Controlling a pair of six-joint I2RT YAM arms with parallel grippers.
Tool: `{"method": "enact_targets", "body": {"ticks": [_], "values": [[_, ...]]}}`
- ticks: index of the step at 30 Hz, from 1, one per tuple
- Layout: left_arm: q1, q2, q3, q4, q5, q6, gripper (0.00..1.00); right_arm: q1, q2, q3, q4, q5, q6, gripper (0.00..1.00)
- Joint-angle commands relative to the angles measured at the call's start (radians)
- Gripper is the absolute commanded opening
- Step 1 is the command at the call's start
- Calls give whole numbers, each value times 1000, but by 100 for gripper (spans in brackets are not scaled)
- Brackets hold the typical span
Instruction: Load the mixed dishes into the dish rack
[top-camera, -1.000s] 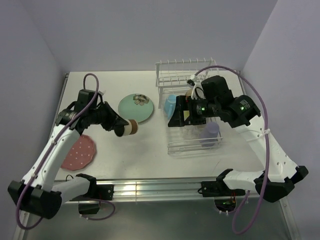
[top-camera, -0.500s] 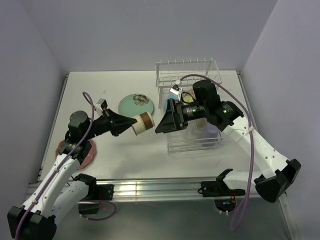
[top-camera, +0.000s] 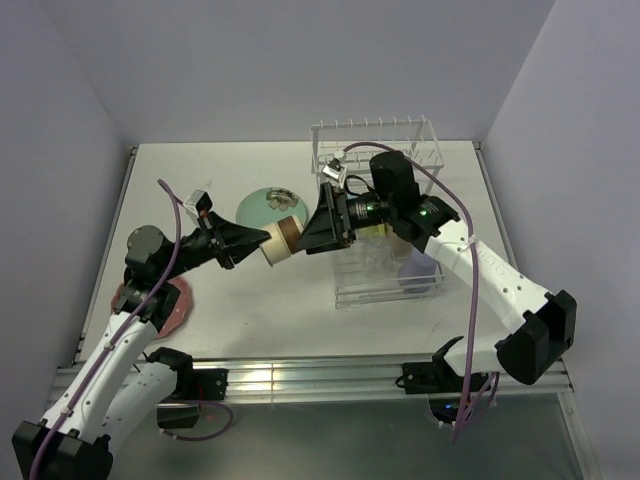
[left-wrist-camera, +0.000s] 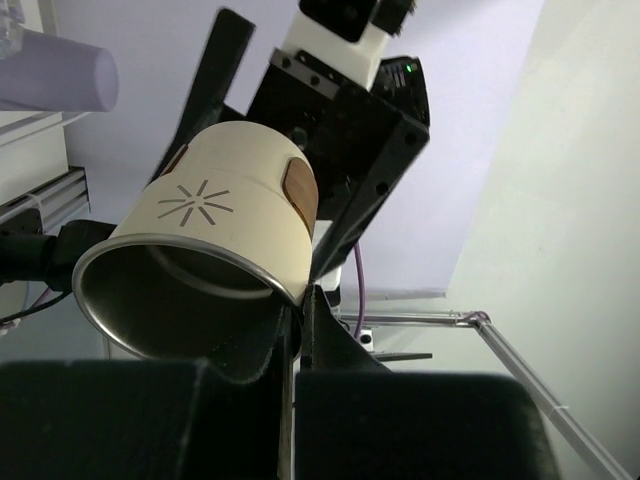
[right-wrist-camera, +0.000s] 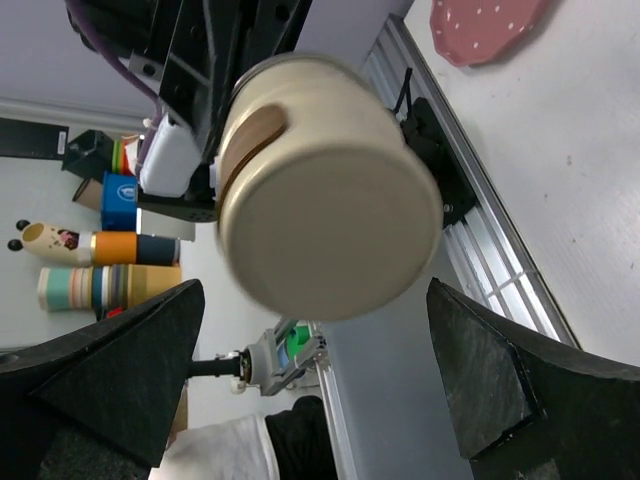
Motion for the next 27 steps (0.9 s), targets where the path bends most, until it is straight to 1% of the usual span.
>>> {"method": "enact_targets", "body": {"ticks": [1, 5, 10, 15, 17, 18, 20, 21, 26, 27], "values": [[0, -33, -4, 97, 24, -34, 0, 6, 21, -5, 143, -37, 53, 100], [0, -45, -14, 106, 32, -43, 0, 6, 52, -18, 187, -34, 74, 100], [0, -77, -59, 122, 32, -63, 0, 8, 47, -84, 400, -60, 220, 97], [0, -91, -100, 152, 37, -86, 0, 12, 46, -109, 515, -70, 312, 88], [0, -85, -105, 169, 40, -89, 0, 18, 50, -112, 542, -76, 344, 85], [0, -81, -105, 172, 43, -90, 0, 21, 53, -110, 563, -79, 352, 79], [0, -70, -105, 197, 44, -97, 0, 37, 55, -106, 572, -80, 363, 74], [0, -65, -105, 208, 46, -106, 0, 43, 55, -100, 565, -79, 361, 72], [0, -42, -96, 231, 55, -106, 0, 69, 58, -89, 545, -71, 343, 71], [0, -41, -97, 232, 57, -106, 0, 70, 58, -89, 539, -70, 340, 40]]}}
